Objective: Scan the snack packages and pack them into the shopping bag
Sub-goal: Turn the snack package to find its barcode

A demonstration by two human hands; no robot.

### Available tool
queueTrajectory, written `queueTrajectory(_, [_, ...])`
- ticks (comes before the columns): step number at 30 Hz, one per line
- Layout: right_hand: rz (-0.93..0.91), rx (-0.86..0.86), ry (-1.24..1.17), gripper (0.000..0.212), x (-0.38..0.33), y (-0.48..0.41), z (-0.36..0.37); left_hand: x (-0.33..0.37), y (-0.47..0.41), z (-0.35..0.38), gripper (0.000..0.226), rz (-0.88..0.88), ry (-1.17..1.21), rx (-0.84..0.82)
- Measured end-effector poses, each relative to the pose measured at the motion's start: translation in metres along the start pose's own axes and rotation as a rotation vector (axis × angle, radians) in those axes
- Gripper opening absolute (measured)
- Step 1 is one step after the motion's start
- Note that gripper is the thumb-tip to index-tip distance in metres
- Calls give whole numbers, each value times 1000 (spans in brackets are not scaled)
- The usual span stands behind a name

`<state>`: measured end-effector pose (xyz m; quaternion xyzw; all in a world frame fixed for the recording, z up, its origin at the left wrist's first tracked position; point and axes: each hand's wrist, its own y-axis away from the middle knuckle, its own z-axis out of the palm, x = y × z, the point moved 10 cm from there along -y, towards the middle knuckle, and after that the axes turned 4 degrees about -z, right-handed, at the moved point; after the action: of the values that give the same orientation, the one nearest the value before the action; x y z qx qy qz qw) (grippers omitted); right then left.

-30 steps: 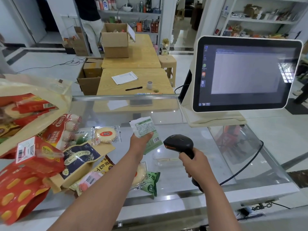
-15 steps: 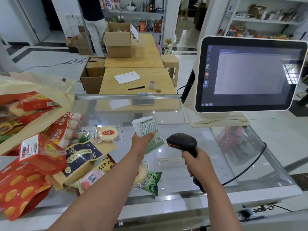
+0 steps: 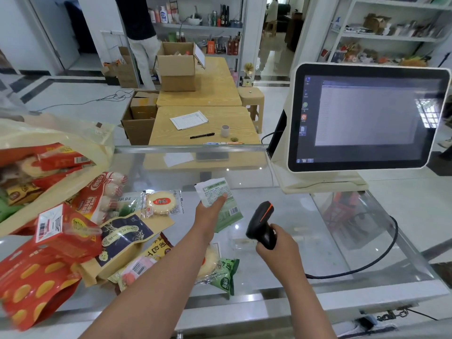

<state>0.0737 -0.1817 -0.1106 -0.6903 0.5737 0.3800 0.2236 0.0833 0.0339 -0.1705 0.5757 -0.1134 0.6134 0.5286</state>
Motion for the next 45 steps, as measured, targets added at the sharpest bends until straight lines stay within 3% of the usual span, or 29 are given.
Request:
queueTrajectory(2, [-1, 8, 59, 20, 3, -3, 3, 0, 2, 0, 25, -52, 28, 11])
queueTrajectory(6, [-72, 124, 237, 66, -10, -3, -2, 3, 6, 8, 39, -115, 86, -50])
queueTrajectory(9, [-226, 213, 188, 67, -52, -4, -7, 14, 9, 15, 52, -132, 159, -110])
queueTrajectory(15, [-271, -73, -91, 74, -116, -26, 52, 64, 30, 19, 78, -100, 230, -193])
queueTrajectory(17, [-273, -135, -171, 68, -137, -30, 70, 80, 38, 11, 86, -104, 145, -220])
queueTrajectory(20, [-341, -144, -279, 41, -175, -25, 81, 106, 46, -8, 88, -104, 40, -231])
queueTrajectory(24, [-321, -139, -451, 34, -215, -22, 97, 150, 59, -47, 73, -17, -26, -164])
queueTrajectory(29, [-166, -188, -704, 22, -253, -17, 125, 210, 89, -126, 51, 144, -43, 58])
queueTrajectory(34, [-18, -503, -870, 23, -290, 15, 186, 248, 126, -243, 63, 271, 153, 401])
queueTrajectory(37, [10, -712, -883, 23, -312, 41, 216, 260, 138, -297, 69, 274, 186, 508])
queueTrajectory(41, [78, -832, -886, 21, -333, 63, 253, 291, 135, -327, 71, 255, -20, 498])
queueTrajectory(45, [187, -777, -1003, 30, -353, 63, 291, 322, 111, -318, 44, 170, -226, 387])
